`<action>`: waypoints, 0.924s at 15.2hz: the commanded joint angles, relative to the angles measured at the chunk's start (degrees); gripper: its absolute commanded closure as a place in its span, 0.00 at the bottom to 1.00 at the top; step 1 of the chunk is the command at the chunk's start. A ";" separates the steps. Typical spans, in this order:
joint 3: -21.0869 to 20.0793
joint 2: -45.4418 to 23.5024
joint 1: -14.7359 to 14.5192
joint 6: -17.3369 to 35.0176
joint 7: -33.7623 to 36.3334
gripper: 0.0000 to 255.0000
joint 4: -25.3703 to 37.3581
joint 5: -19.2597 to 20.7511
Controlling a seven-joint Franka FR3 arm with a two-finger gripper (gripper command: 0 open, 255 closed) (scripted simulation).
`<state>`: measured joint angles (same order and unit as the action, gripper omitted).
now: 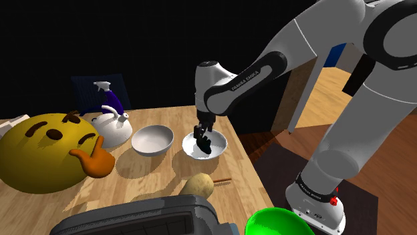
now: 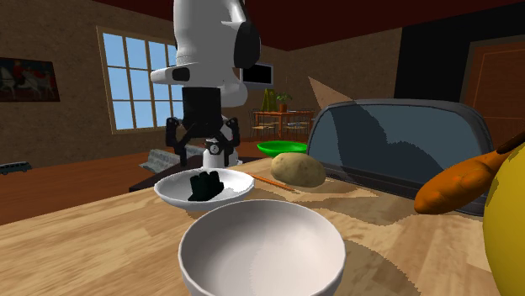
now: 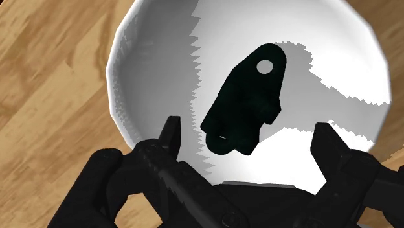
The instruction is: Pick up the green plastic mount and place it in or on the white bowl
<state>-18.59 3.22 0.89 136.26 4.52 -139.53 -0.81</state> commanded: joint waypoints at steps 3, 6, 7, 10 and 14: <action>0.06 1.44 -0.04 -2.05 -0.45 0.00 0.68 -0.60; 0.36 4.99 -0.17 -7.78 -1.42 0.00 3.00 -1.87; 0.36 4.99 -0.18 -7.78 -1.42 0.00 3.00 -1.86; 0.37 4.99 -0.18 -7.78 -1.42 0.00 3.00 -1.86; 0.37 4.99 -0.18 -7.78 -1.42 0.00 3.00 -1.86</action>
